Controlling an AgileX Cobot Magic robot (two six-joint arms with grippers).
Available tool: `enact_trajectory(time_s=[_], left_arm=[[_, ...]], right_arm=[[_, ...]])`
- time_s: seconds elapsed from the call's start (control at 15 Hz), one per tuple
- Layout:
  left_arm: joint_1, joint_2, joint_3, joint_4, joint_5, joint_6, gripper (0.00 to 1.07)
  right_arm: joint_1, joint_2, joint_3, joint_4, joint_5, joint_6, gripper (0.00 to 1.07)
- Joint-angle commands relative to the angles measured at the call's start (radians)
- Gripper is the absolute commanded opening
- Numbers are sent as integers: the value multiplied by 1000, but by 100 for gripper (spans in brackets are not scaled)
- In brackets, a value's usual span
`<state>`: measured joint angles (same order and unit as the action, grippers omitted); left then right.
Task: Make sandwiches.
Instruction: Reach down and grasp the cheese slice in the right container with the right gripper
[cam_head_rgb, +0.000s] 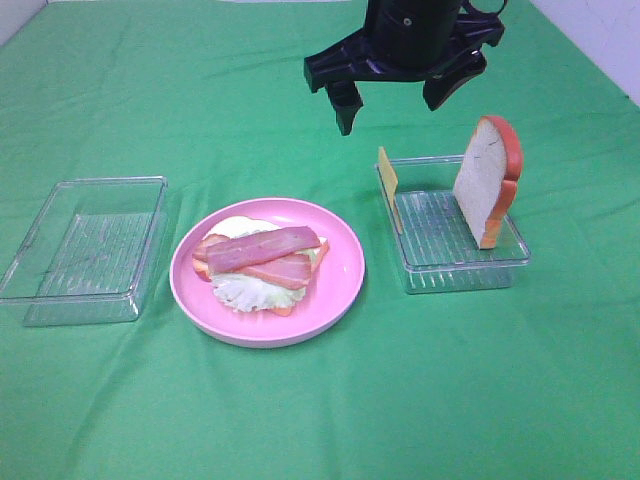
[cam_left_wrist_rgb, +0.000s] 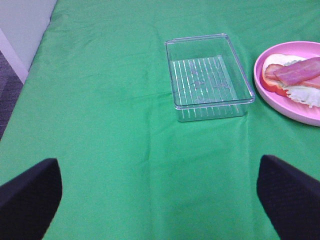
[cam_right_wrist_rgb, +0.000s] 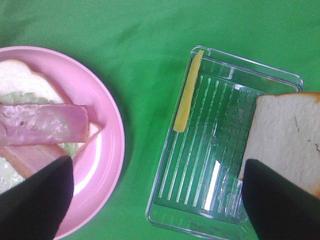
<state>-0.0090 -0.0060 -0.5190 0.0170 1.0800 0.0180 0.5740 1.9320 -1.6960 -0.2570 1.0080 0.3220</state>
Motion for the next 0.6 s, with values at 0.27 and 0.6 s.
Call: enact_trajectory(time_s=[0.27,0.6], left_arm=[[1,-3,1,1,-5,-4,100],[1,-3,1,1,-5,-4,100]], right_arm=[[-63,20,-7,78,-52,-46,89],[-77,111,-16,88,-77,-55,89]])
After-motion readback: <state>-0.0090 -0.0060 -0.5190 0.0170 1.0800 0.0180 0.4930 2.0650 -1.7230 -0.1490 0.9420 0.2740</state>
